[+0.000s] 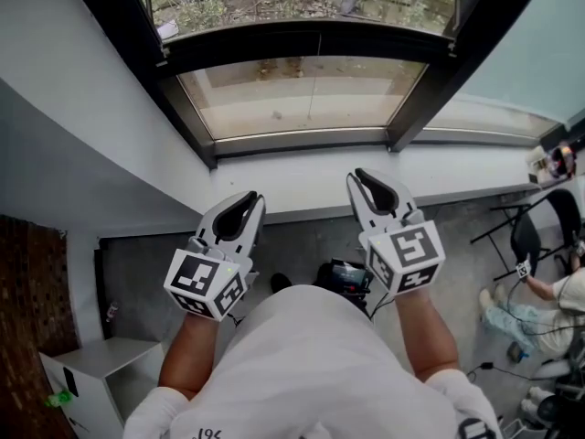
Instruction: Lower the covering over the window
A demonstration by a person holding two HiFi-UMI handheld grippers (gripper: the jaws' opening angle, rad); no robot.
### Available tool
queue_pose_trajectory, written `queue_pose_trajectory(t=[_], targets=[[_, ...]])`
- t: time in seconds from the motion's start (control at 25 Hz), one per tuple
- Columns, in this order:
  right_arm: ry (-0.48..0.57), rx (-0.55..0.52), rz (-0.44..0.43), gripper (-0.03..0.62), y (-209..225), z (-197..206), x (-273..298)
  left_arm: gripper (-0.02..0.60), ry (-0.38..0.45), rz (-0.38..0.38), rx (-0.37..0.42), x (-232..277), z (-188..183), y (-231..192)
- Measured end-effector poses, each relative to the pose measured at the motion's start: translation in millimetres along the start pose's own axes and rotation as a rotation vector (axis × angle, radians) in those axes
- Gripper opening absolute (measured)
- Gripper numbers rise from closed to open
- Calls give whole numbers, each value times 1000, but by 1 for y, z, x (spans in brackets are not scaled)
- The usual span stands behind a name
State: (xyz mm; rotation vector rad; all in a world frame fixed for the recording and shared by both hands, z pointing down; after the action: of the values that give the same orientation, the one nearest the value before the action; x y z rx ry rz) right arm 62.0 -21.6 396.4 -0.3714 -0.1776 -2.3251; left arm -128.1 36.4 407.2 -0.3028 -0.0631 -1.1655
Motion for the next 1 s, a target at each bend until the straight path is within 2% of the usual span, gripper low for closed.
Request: queue_pose_trajectory(t=[0.4, 1.0], targets=[[-49, 16, -45, 55, 23, 15, -18, 49, -28, -5, -34, 19, 9, 31], [-74, 48, -96, 29, 32, 37, -31, 49, -49, 15, -22, 30, 13, 69]])
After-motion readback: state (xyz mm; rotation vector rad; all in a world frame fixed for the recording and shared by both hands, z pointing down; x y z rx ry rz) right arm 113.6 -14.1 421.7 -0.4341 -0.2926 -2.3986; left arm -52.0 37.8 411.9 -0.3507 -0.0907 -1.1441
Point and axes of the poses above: the fingertips, and each gripper's own axes: x forward along the fingers, y to its right, z out of its underside, the point moved 4 cm from there along -x, backward along the fingers, and after that the axes turned 4 degrees about -z, right-handed, at the moved point
